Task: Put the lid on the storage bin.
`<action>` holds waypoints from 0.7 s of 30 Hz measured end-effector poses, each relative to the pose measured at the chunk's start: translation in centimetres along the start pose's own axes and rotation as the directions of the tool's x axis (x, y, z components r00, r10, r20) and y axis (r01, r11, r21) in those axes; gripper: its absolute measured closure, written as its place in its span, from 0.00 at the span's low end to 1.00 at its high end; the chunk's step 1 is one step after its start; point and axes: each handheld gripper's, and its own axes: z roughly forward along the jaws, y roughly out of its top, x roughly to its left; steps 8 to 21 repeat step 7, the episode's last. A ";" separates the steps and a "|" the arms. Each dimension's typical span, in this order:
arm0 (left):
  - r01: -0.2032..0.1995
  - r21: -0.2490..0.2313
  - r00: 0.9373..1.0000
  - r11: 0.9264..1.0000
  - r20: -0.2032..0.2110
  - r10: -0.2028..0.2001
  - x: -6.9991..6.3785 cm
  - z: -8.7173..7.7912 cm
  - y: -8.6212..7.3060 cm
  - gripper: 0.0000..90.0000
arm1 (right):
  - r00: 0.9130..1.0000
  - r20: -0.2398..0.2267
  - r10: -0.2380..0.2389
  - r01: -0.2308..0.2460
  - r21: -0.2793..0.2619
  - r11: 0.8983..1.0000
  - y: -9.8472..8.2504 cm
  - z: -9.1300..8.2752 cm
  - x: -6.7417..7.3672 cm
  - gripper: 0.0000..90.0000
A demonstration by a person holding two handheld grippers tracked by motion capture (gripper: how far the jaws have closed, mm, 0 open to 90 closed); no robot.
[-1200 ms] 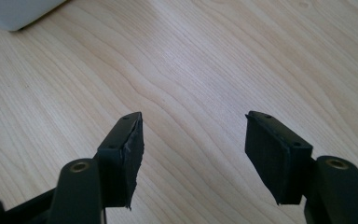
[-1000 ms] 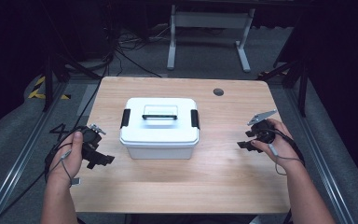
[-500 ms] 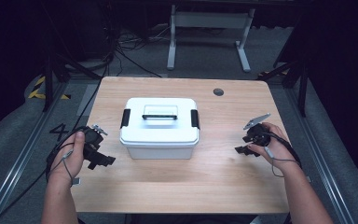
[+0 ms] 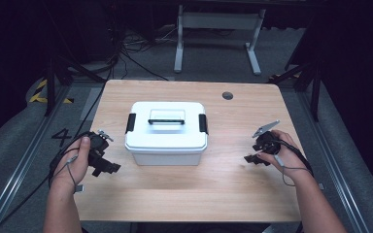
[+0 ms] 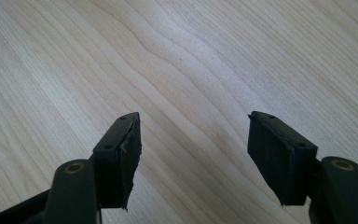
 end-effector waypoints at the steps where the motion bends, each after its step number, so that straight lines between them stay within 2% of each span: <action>1: 0.013 -0.001 1.000 1.000 0.009 -0.013 -0.1 0.1 0.0 0.22 | 1.000 0.001 0.001 -0.001 0.001 1.000 0.0 0.0 0.0 0.40; 7: 0.007 -0.024 1.000 1.000 -0.006 -0.007 0.0 -0.2 0.2 0.22 | 1.000 0.004 -0.001 0.001 -0.008 1.000 0.0 -0.1 0.1 0.40; 21: 0.007 -0.024 1.000 1.000 -0.006 -0.007 0.0 -0.2 0.2 0.22 | 1.000 0.004 -0.001 0.001 -0.008 1.000 0.0 -0.1 0.1 0.40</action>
